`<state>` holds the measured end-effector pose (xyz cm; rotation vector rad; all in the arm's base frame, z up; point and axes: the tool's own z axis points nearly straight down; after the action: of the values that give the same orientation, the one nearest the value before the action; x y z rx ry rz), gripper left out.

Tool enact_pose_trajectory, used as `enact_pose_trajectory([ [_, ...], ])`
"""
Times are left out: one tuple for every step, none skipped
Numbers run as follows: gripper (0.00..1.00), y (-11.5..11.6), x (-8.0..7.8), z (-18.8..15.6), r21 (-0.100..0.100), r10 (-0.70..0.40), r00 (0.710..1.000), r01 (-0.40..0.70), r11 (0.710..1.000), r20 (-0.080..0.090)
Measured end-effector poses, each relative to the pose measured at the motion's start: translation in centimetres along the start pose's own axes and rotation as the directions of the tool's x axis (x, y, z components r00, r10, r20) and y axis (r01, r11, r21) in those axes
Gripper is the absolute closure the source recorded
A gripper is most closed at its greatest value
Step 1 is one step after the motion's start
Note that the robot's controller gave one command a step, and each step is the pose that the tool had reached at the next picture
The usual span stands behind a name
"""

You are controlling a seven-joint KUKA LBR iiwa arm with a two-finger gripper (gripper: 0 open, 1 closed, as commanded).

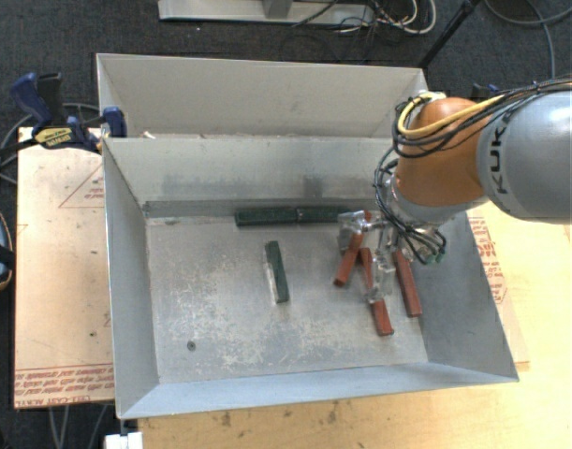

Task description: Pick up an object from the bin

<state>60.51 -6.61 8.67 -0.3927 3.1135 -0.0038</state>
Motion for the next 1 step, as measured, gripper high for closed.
enact_pose_trajectory([
  [0.0,-4.98,-1.61,1.63,-0.005,-0.452,0.892,0.452,0.892,0.004],
])
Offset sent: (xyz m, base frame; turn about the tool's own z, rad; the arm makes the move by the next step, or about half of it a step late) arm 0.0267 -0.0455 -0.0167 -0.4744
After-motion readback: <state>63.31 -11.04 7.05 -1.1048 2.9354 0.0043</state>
